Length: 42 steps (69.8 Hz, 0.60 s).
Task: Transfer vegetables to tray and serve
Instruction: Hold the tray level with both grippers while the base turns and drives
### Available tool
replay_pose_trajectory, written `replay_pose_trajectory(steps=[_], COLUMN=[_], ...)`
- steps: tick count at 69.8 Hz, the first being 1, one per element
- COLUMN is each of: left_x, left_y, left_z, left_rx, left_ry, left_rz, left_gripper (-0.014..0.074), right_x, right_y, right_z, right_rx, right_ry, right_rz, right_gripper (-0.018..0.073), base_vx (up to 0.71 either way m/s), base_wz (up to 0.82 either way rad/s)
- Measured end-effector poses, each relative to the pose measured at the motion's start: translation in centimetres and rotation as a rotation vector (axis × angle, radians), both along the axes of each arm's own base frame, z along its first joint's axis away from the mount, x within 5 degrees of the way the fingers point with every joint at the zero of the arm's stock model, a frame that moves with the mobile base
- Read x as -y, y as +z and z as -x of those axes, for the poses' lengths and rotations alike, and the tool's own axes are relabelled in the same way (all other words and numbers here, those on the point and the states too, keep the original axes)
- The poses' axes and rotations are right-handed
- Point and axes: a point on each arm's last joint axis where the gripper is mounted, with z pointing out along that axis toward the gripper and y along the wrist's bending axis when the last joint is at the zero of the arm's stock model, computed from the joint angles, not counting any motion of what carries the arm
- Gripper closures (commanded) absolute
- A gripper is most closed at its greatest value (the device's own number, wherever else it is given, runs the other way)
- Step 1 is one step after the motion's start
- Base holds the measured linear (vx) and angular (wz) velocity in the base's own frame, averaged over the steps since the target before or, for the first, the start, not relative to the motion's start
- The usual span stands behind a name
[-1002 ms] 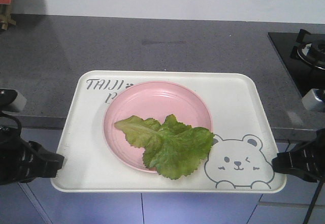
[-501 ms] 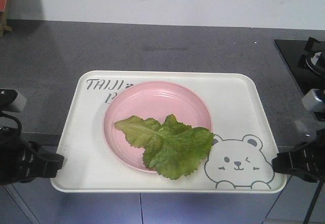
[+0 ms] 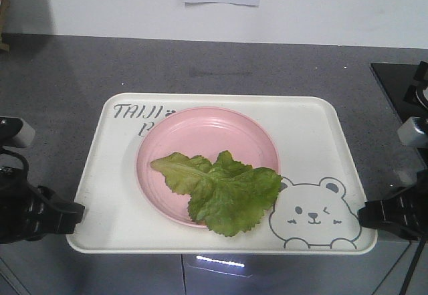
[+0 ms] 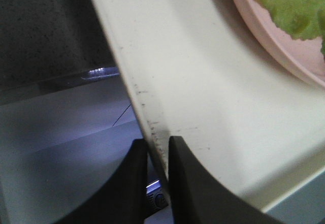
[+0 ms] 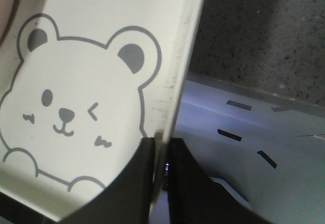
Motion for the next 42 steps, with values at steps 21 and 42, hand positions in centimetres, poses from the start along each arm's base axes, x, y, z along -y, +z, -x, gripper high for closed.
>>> replay_pose_trajectory(steps=[21, 42], left_x=[0.00, 0.00], left_y=[0.00, 0.00], left_z=[0.00, 0.00], left_rx=[0.000, 0.000], left_ry=[0.000, 0.000], left_rz=[0.000, 0.000], left_gripper=[0.0602, 0.0602], right_x=[0.00, 0.00], right_y=[0.00, 0.00], right_z=[0.00, 0.00], right_rx=[0.000, 0.000], right_ry=[0.000, 0.000], right_rz=[0.000, 0.000], right_gripper=[0.0562, 0.0562], base_vx=[0.10, 0.08], base_wz=[0.00, -0.01])
